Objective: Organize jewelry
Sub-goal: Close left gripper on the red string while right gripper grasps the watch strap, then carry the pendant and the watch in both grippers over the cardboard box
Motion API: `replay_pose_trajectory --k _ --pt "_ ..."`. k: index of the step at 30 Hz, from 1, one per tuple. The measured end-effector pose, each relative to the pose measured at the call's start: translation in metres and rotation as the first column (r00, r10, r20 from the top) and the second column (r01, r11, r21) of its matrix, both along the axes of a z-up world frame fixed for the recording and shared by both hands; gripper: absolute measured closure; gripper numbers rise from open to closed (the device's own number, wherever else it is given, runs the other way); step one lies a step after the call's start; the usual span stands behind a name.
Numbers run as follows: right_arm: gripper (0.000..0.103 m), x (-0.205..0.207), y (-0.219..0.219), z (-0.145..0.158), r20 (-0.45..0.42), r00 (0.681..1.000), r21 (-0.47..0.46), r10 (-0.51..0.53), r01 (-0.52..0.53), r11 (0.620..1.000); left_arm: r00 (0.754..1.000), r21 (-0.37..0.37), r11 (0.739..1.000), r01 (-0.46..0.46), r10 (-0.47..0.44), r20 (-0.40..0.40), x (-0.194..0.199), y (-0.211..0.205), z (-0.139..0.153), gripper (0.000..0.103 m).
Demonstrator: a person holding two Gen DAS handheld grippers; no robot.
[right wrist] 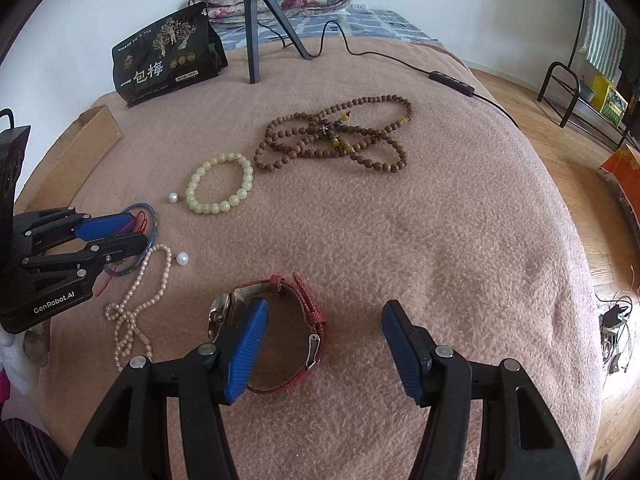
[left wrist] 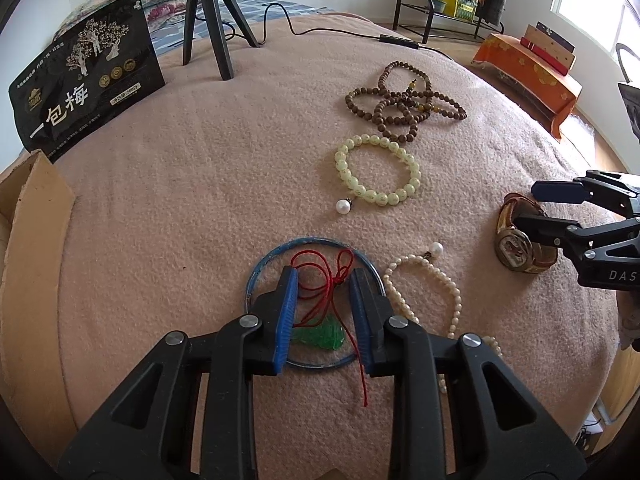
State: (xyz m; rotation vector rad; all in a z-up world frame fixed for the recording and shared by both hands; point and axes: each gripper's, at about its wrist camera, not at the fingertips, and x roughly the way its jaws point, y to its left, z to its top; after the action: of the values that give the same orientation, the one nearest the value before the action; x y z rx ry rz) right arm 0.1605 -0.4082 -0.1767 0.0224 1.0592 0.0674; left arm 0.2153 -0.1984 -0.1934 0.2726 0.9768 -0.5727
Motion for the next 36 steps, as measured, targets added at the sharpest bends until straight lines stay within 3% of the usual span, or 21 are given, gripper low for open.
replay_pose_trajectory --k 4,7,17,36 --pt "0.041 0.003 0.003 -0.003 -0.009 1.000 -0.012 0.006 -0.006 1.000 1.000 -0.006 1.000 -0.009 0.009 0.005 0.002 0.000 -0.001 0.095" --pt "0.048 0.003 0.005 -0.005 -0.014 1.000 -0.022 0.011 -0.011 1.000 1.000 -0.018 1.000 -0.020 0.020 0.003 0.003 0.001 0.000 0.100" --pt "0.090 0.002 0.005 -0.005 -0.006 1.000 0.020 0.019 -0.019 1.000 0.997 -0.067 0.995 -0.070 0.071 0.006 0.003 0.010 0.010 0.102" --pt "0.092 -0.022 0.011 0.039 0.108 0.994 -0.006 0.009 -0.008 1.000 0.989 -0.214 0.970 -0.115 0.131 0.063 -0.014 0.043 0.070 0.102"
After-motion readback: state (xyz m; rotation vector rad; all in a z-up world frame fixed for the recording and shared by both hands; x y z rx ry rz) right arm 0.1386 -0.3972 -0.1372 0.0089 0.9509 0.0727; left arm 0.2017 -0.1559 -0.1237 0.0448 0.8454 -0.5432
